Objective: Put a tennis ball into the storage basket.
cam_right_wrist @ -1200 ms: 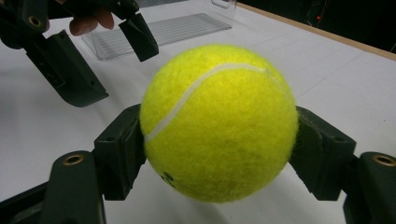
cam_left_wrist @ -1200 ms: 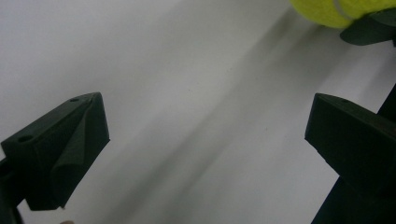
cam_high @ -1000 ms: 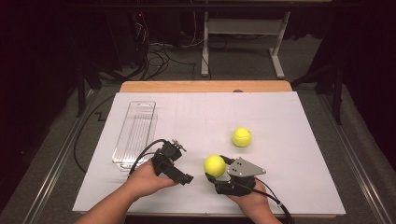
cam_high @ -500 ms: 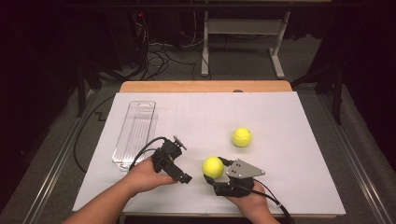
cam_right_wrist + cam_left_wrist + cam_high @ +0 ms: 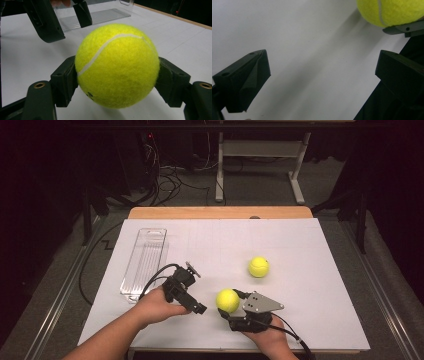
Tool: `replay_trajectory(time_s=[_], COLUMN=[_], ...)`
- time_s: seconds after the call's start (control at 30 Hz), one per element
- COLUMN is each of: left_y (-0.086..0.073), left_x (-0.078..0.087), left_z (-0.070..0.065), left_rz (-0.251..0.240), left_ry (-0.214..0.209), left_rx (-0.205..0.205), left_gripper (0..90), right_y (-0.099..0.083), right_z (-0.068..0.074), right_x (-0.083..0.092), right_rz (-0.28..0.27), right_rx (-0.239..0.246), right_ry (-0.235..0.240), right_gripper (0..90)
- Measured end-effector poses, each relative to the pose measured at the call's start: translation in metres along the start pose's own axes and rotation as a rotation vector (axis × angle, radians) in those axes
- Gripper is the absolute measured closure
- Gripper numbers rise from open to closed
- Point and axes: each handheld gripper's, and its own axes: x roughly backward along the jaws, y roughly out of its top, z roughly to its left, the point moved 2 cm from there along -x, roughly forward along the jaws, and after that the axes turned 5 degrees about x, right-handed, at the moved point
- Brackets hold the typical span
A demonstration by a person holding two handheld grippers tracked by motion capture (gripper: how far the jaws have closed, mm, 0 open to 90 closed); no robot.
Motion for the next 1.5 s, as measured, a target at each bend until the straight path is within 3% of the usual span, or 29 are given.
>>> replay_trajectory(time_s=[0.5,1.5], left_y=[0.011,0.028], left_x=[0.014,0.015], left_z=[-0.009,-0.027], left_rz=[-0.017,-0.013], left_ry=[-0.009,-0.004], left_rx=[-0.004,-0.032], left_gripper=[0.7,0.7], right_y=[0.001,0.002], right_z=[0.002,0.006], right_x=[-0.001,-0.006], right_rz=[-0.017,-0.013], right_rx=[-0.001,0.005], right_ry=[-0.006,-0.013], right_gripper=[27.7,27.7])
